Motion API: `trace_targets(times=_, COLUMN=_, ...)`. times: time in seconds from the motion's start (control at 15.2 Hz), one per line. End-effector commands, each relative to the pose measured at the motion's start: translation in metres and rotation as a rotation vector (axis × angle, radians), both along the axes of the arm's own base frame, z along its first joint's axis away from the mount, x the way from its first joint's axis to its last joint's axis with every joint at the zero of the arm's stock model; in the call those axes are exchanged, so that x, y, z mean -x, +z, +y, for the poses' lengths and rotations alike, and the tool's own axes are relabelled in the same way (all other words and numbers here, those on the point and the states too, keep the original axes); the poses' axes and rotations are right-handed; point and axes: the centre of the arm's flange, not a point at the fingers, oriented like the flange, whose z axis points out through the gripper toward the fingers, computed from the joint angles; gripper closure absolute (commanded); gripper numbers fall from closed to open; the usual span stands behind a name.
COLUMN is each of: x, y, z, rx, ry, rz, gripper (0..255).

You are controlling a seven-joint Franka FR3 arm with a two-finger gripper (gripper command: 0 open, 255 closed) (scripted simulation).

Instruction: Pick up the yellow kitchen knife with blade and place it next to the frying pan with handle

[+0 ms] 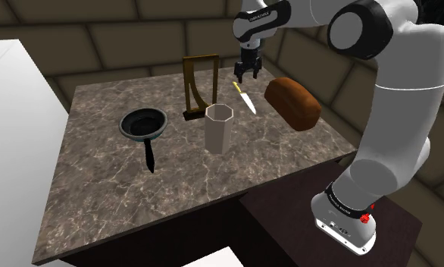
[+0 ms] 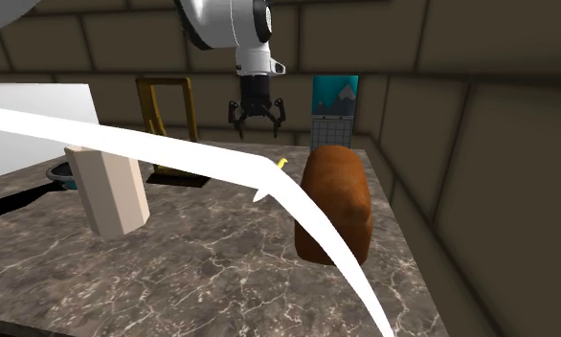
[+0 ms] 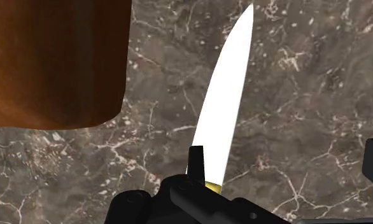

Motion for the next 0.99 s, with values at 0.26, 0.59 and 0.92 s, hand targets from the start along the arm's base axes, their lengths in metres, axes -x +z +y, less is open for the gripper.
trace_targets(times=0.26, x=-0.062, y=-0.051, z=-0.03, rx=0.005, ry=-0.03, rz=0.034, gripper=0)
trace_targets(times=0.59, x=-0.106, y=-0.089, z=-0.053, rx=0.009, ry=-0.052, rz=0.06, gripper=0)
trace_targets(times=0.92, x=-0.102, y=-0.115, z=-0.054, rx=0.009, ry=-0.052, rz=0.06, gripper=0)
